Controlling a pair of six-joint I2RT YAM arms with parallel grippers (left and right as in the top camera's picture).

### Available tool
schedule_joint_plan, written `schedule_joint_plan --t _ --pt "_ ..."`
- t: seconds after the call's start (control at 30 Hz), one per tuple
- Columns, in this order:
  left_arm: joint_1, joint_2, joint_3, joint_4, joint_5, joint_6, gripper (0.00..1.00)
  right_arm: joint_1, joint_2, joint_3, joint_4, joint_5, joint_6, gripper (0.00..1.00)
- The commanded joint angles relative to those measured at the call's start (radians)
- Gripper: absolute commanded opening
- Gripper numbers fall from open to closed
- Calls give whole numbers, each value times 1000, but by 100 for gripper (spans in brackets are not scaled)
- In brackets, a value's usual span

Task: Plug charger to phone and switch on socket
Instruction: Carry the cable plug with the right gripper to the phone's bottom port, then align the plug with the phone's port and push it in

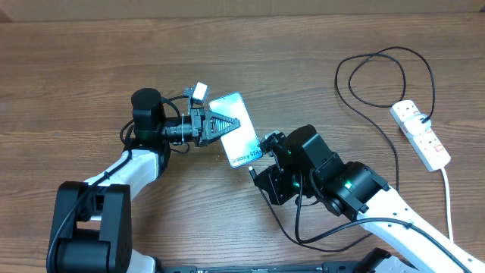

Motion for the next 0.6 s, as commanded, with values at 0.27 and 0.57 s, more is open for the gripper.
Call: schedule_joint_plan --t 0.27,0.57 --pt "-15 0 27 8 35 26 4 4 -14 35 66 42 0 4" --pt "-26 0 27 8 34 26 4 5 -14 35 50 23 1 4"
